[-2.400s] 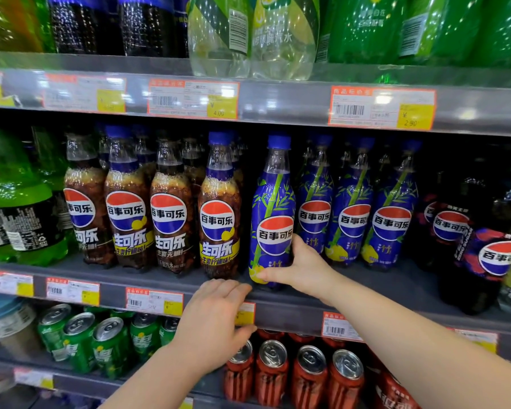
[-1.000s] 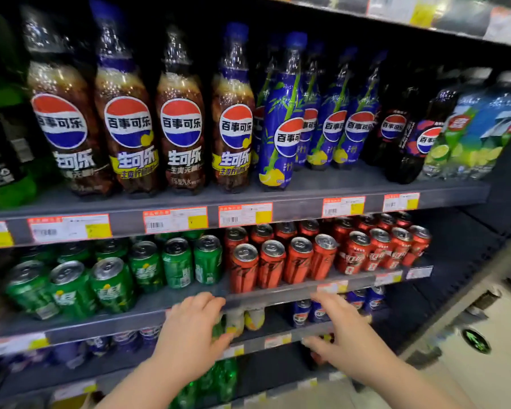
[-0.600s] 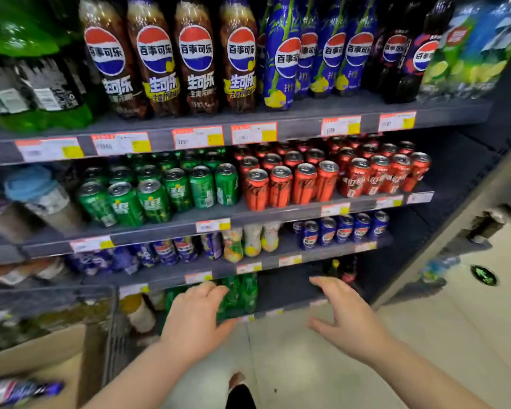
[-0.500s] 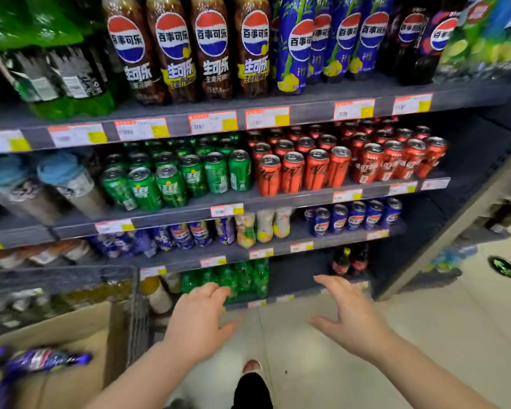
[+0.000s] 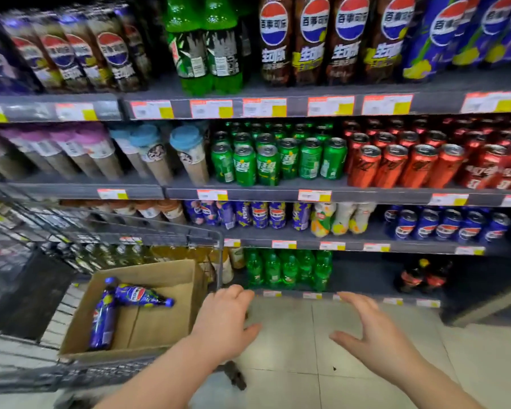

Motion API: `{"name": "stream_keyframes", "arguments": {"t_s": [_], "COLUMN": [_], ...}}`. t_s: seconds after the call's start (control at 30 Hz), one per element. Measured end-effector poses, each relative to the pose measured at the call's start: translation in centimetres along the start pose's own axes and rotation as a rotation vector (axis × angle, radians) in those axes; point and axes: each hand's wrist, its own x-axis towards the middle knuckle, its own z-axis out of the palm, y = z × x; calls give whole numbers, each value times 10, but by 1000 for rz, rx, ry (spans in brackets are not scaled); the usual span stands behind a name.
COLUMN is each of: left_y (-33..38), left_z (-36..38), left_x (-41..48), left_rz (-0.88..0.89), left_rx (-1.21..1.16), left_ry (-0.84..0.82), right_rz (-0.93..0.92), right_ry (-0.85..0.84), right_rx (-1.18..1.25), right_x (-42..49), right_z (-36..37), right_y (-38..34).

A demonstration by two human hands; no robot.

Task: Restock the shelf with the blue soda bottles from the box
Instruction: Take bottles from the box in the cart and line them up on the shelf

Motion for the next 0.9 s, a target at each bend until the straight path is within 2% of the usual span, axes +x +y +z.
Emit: {"name": "stream_keyframes", "arguments": {"t_s": [0.13, 0.27, 0.47, 0.6, 0.77, 0.9], "left_y": [-79, -192, -370, -465, -521, -541], "left_z": [-1, 12, 39, 51, 74, 103], "left_x": [-18, -26, -24, -19, 1, 15], "left_rz": [-90, -191, -287, -364, -417, -487], "left_rx": [-43, -69, -45, -43, -66, -251], "left_ry": [-17, -68, -209, -271, -306, -251], "right_rz": [-43, -74, 9, 48, 45, 40], "right_ry": [-93, -161, -312, -400, -480, -550], "right_rx": [4, -5, -27, -92, -166, -137], "right_x": [33, 78, 148, 179, 220, 264], "right_z": [43, 101, 204, 259, 302, 359], "right_y": [-65, -140, -261, -314, -342, -351]}}
